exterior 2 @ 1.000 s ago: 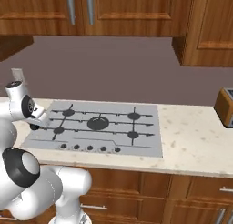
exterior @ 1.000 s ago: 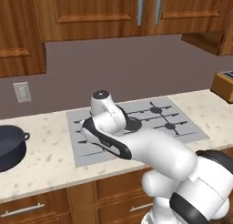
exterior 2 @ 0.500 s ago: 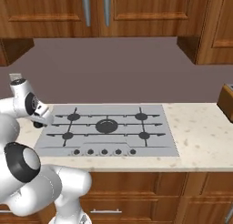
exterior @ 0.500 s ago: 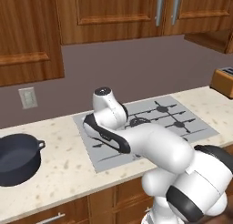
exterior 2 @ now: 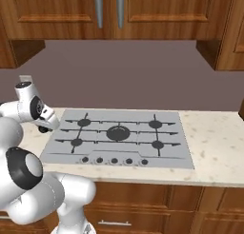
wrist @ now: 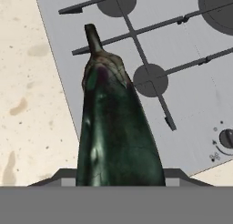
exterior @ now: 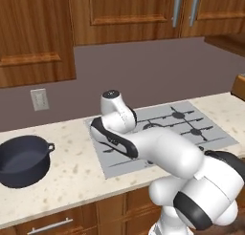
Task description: Turn on the sink faucet. Then move the eggplant from the counter to the sink. Turn off the sink. Move the vegetable from the sink to the pot next to the stove. Finally move the pot to the front right burner.
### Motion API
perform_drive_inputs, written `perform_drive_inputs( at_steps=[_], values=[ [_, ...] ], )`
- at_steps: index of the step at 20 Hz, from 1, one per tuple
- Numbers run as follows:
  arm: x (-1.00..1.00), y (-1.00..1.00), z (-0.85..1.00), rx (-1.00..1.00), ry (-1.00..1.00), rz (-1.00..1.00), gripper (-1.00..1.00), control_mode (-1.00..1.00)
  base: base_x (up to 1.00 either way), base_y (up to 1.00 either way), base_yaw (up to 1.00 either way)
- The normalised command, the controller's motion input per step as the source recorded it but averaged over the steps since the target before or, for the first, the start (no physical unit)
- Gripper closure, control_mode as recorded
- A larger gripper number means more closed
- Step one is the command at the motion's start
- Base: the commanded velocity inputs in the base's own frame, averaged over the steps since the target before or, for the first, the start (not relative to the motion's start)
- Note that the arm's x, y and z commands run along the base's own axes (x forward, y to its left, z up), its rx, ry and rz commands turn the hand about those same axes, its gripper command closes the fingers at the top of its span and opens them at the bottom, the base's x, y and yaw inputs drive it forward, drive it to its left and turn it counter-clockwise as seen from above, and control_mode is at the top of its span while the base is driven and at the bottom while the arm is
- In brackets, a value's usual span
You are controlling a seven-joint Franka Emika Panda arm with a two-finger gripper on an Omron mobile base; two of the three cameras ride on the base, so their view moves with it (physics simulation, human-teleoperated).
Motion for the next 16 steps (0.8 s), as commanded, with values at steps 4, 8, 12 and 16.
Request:
perform_drive_inputs(
  at_steps=[4,8,12,16],
  values=[
    [0.00,0.00,0.00,0.00,0.00,0.00,1.00,1.00,0.30,-0.10,0.29],
    [0.00,0.00,0.00,0.00,0.00,0.00,1.00,1.00,0.30,-0.18,0.15],
    [0.00,0.00,0.00,0.00,0.00,0.00,1.00,1.00,0.39,-0.12,0.09],
    [0.00,0.00,0.00,0.00,0.00,0.00,1.00,1.00,0.43,-0.02,0.09]
  ],
)
